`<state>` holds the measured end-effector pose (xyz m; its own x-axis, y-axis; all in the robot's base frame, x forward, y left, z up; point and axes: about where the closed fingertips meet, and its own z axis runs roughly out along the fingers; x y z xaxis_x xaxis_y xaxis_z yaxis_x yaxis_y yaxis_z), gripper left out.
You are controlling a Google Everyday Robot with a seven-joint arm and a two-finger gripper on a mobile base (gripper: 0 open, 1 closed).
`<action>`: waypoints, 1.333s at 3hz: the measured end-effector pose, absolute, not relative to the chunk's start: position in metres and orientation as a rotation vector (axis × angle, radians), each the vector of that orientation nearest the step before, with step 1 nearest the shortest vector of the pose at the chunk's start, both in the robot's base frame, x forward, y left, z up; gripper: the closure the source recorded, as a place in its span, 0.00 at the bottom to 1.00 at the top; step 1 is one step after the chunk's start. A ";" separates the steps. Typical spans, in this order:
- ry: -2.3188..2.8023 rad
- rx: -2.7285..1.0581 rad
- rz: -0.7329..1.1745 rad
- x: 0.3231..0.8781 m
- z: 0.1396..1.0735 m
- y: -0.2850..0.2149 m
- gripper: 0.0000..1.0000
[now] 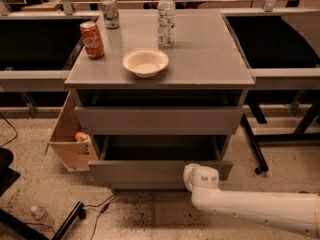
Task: Close middle drawer
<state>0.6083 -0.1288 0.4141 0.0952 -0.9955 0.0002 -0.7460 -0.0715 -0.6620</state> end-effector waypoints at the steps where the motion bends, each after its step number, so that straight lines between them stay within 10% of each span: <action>1: 1.702 -1.873 -0.644 0.607 0.414 -0.129 1.00; 2: 1.698 -1.860 -0.672 0.636 0.415 -0.134 1.00; 4: 1.699 -1.847 -0.692 0.648 0.418 -0.138 0.59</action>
Offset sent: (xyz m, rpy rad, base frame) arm 0.1530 -0.0314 0.0055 -0.0431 -0.1083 -0.0456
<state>0.6481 -0.1385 0.4183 0.0775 -0.9969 0.0157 -0.7243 -0.0671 -0.6862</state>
